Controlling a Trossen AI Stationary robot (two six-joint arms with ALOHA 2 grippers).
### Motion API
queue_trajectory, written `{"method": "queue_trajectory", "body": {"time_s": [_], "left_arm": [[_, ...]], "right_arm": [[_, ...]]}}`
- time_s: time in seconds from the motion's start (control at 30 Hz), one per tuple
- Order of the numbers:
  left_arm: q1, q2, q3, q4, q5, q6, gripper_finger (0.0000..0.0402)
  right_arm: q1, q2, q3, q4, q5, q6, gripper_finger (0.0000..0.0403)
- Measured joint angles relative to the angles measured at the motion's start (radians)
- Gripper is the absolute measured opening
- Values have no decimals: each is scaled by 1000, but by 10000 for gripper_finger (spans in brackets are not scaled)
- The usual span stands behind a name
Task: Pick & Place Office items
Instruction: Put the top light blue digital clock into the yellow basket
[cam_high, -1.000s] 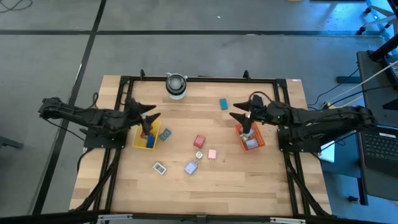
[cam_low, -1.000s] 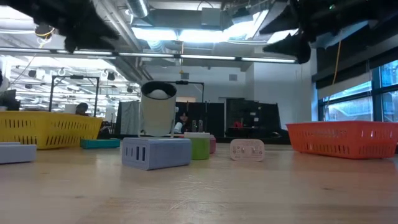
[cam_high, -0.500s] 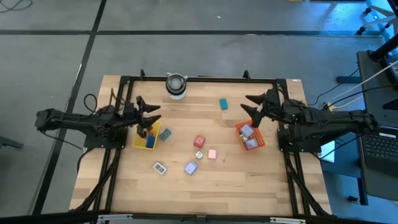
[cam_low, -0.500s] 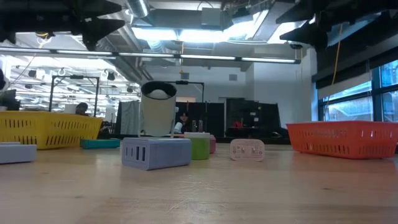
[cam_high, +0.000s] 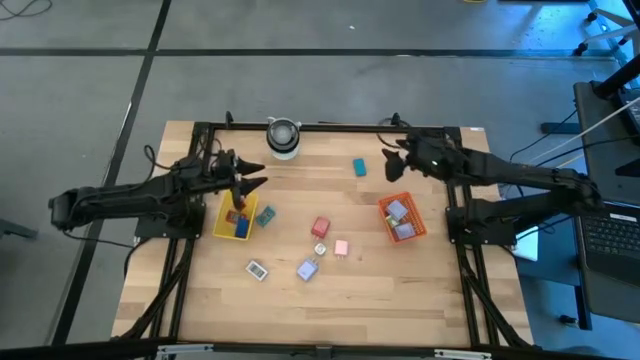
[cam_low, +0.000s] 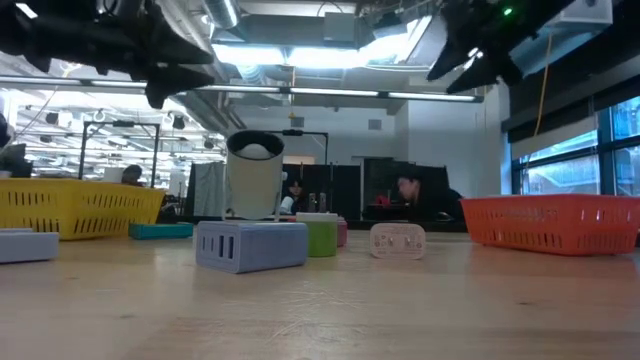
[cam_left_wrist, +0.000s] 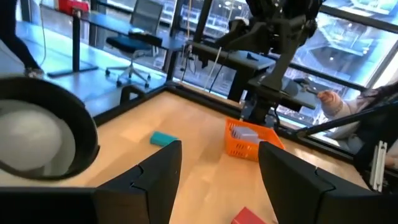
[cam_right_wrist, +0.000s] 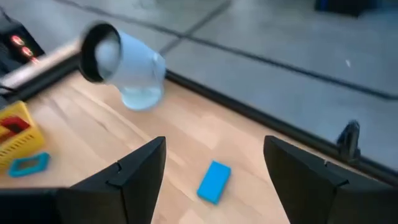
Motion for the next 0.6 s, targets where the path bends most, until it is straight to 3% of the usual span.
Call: {"method": "queue_trajectory", "body": {"time_s": [0.13, 0.43, 0.6], "left_arm": [[57, 44, 0, 0, 65, -17, 208], [111, 90, 1, 32, 100, 9, 205], [127, 90, 1, 33, 176, 9, 205]], "right_arm": [[-81, 111, 39, -8, -104, 10, 271], [-206, 336, 49, 150, -226, -61, 272], [-253, 440, 49, 167, -279, -80, 274]]}}
